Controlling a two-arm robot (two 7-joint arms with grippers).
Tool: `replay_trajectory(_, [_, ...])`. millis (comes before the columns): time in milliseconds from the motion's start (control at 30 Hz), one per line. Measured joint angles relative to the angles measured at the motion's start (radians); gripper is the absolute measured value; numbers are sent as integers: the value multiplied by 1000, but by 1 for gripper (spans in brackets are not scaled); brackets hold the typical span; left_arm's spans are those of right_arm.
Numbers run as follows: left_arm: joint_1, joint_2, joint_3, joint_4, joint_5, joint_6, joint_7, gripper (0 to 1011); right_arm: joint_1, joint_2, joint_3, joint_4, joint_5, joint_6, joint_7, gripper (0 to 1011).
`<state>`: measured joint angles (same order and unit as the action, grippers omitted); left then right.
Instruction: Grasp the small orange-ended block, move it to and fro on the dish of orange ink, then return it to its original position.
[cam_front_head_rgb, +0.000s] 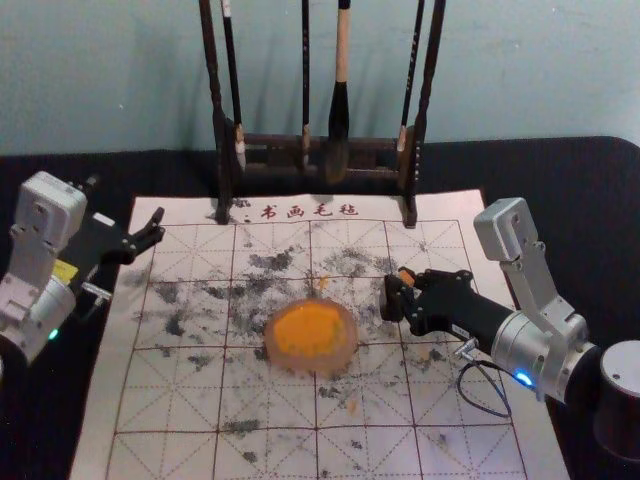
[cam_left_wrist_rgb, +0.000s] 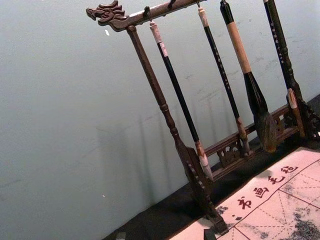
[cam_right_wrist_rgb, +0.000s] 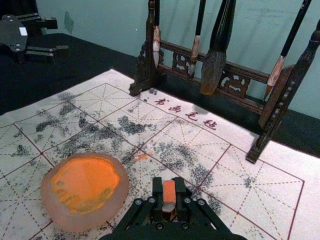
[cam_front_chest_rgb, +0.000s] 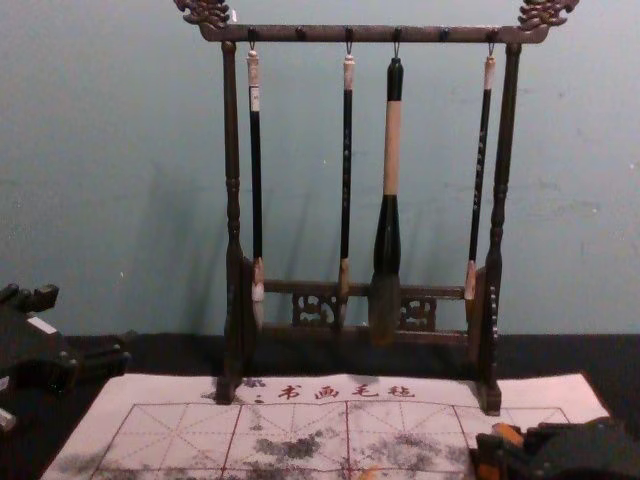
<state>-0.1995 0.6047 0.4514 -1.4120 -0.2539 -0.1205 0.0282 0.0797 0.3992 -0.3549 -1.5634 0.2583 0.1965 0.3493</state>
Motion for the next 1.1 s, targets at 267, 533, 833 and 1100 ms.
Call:
replay_trajectory(267, [0,0,0,0,0,0,0,1001,1,1,0,0,0,-1,0,255])
replay_trajectory(533, [0,0,0,0,0,0,0,1001,1,1,0,0,1,-1,1,492])
replay_trajectory(833, [0,0,0,0,0,0,0,1001,1,1,0,0,2,-2,1,747])
replay_trajectory(1100, [0,0,0,0,0,0,0,1001,1,1,0,-1,2,-2,1,986])
